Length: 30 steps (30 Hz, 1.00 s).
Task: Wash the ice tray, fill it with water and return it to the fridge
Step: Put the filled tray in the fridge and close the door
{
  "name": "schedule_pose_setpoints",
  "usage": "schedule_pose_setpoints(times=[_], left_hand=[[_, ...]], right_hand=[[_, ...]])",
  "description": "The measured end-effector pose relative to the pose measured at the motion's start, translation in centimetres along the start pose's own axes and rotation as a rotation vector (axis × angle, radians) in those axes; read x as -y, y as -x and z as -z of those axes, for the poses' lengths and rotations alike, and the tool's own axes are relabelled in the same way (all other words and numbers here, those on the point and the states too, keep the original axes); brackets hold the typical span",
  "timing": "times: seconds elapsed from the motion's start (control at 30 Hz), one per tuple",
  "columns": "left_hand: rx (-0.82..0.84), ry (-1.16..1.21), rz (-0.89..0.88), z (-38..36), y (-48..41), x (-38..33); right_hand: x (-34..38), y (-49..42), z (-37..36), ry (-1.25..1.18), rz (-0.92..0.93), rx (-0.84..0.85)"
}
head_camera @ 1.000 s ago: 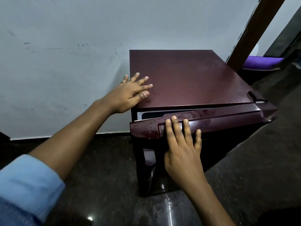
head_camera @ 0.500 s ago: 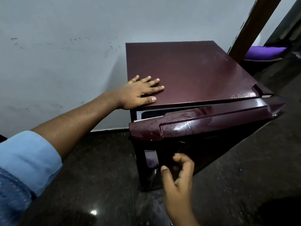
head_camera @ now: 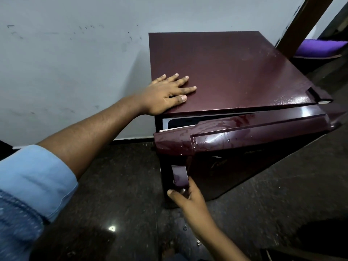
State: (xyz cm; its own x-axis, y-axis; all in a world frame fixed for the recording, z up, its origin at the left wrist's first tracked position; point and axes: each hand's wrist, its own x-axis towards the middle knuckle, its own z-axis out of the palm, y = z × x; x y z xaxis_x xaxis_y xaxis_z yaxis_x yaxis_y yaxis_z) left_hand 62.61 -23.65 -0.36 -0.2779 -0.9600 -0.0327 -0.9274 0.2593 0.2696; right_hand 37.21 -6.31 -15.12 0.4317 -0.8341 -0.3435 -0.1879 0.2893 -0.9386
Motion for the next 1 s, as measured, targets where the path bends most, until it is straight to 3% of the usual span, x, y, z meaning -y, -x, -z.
schedule_pose_setpoints(times=[0.33, 0.57, 0.83, 1.0], left_hand=[[0.042, 0.019, 0.018, 0.3, -0.5, 0.0], [0.145, 0.034, 0.007, 1.0, -0.7, 0.3], [0.067, 0.006, 0.014, 0.3, -0.6, -0.1], [0.015, -0.003, 0.026, 0.1, -0.3, -0.3]], right_hand=[[0.1, -2.8, 0.1, 0.400, 0.180, -0.065], [0.1, -4.2, 0.1, 0.450, 0.186, -0.051], [0.2, -4.7, 0.5, 0.470, 0.229, -0.026], [-0.6, -5.2, 0.4, 0.219, 0.216, 0.067]])
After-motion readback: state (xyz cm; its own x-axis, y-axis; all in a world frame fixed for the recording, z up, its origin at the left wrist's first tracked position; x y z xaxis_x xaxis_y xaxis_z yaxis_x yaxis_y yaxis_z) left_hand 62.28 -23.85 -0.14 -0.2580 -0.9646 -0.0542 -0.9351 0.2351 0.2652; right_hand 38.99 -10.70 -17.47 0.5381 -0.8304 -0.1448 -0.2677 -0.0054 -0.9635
